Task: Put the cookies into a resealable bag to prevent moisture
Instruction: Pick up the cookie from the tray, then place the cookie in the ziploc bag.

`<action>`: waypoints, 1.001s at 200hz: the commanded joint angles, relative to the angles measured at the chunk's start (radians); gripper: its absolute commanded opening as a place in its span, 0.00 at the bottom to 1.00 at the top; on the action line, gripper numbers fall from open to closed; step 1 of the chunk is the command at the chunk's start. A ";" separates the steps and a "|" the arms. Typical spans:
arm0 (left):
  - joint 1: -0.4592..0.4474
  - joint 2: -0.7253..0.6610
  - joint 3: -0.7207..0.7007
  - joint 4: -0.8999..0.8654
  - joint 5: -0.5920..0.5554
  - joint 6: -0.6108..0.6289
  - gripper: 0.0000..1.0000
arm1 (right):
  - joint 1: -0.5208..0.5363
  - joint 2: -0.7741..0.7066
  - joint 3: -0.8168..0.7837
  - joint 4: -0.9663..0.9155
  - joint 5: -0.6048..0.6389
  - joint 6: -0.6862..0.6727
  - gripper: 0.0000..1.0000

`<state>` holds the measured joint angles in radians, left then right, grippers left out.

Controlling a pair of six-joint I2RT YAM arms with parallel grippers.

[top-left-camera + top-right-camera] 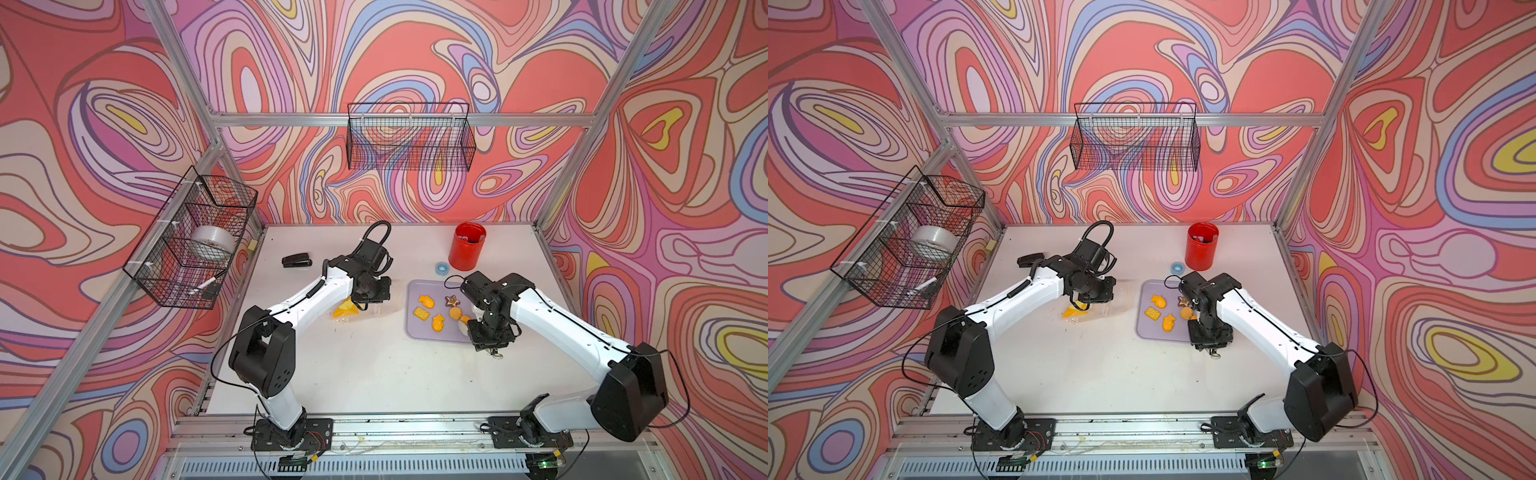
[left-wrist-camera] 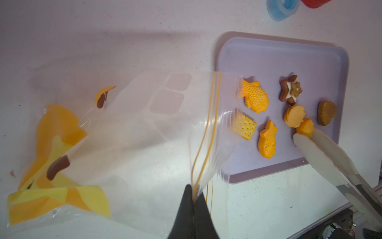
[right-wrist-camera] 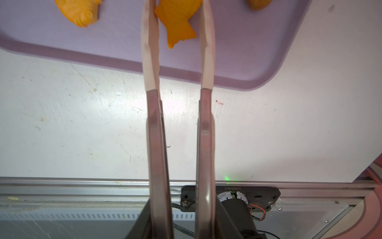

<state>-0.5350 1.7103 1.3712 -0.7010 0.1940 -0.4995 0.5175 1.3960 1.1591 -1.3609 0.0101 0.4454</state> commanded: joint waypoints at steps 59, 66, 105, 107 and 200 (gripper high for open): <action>-0.016 0.018 0.040 0.016 0.111 0.084 0.00 | -0.002 -0.112 0.137 0.074 -0.066 -0.148 0.26; -0.021 0.021 0.044 0.016 0.116 0.088 0.00 | -0.002 -0.112 0.143 0.088 -0.093 -0.157 0.26; -0.029 0.036 0.061 0.019 0.136 0.088 0.00 | 0.000 -0.115 0.136 0.207 -0.275 -0.177 0.26; -0.031 0.037 0.062 0.019 0.138 0.089 0.00 | 0.000 -0.115 0.136 0.210 -0.278 -0.177 0.26; -0.037 0.058 0.123 -0.025 0.155 0.098 0.00 | 0.012 -0.013 0.048 0.386 -0.419 -0.181 0.27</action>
<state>-0.5697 1.7576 1.4647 -0.6937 0.3302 -0.4149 0.5232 1.3617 1.2335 -1.0565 -0.3546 0.2741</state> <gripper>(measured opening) 0.052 0.340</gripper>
